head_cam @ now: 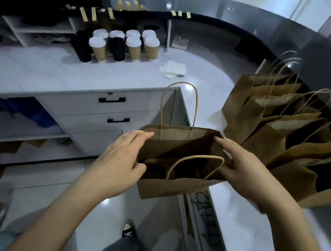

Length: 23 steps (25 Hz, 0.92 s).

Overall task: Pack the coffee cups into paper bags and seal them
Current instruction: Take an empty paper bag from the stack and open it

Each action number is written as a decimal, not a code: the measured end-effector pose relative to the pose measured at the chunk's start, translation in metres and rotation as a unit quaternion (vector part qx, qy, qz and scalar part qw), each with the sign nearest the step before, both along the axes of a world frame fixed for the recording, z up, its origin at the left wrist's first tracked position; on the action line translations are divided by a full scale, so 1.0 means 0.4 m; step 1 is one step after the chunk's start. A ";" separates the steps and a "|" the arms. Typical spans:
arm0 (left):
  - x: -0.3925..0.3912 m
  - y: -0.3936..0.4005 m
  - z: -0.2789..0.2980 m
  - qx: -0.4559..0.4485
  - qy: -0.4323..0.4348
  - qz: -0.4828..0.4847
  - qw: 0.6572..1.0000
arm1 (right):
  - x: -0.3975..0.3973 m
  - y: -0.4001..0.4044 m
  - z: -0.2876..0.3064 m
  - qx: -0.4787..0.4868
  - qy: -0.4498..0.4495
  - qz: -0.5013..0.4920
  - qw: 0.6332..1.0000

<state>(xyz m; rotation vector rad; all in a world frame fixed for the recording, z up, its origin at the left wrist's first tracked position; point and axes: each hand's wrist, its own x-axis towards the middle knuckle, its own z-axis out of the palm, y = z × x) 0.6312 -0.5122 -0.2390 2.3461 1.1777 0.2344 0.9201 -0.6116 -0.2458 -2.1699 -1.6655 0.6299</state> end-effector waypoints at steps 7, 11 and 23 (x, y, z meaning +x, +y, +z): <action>-0.172 0.165 0.000 0.021 -0.011 0.046 0.999 | -0.151 0.232 0.018 0.015 -0.001 0.041 0.999; -0.270 0.239 -0.002 0.023 -0.013 0.066 0.997 | -0.236 0.343 0.000 0.024 -0.034 0.063 0.997; -0.466 0.406 -0.030 0.005 -0.028 0.153 0.988 | -0.418 0.627 -0.004 0.012 -0.016 0.133 0.991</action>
